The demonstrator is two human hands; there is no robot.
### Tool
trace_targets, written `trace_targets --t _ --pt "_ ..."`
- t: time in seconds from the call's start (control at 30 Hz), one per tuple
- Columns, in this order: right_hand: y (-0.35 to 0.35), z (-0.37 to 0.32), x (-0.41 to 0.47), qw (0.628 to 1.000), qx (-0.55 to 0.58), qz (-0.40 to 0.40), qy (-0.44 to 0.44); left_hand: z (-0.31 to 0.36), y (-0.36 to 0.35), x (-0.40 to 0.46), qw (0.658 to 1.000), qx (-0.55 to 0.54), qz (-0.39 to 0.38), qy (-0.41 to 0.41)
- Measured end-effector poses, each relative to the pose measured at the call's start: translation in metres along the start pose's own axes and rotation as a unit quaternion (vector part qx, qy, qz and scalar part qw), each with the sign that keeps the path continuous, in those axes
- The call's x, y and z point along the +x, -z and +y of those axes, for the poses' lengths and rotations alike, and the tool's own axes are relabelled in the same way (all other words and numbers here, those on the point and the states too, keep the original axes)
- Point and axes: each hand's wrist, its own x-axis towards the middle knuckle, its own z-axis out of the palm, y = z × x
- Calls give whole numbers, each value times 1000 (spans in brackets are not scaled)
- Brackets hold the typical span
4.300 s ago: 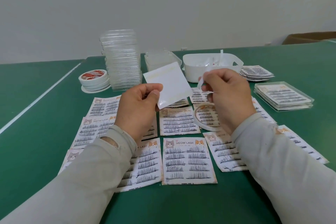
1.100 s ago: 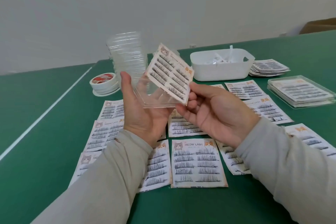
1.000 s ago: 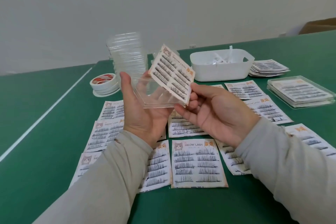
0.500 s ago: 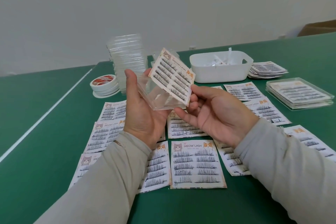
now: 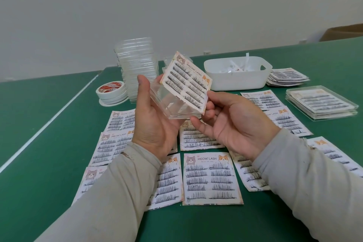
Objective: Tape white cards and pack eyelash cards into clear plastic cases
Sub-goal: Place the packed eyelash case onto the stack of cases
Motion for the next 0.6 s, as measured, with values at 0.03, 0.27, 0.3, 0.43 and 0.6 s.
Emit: trace_targets --t 0.03,0.27,0.3,0.43,0.6 --pt "0 0 0 1000 0 -1 0 0 0 0 1000 -3 -3 -2" --pt "2 -6 1 1000 27 -1 16 -2 4 1 1000 3 -12 -15" --pt "3 -9 1 999 30 4 24 -2 5 0 1000 3 1 -11" --pt "5 -21 0 996 39 4 84 -1 9 0 999 13 17 35" --pt "7 -32 -3 986 61 -4 157 -2 12 0 993 21 8 113"
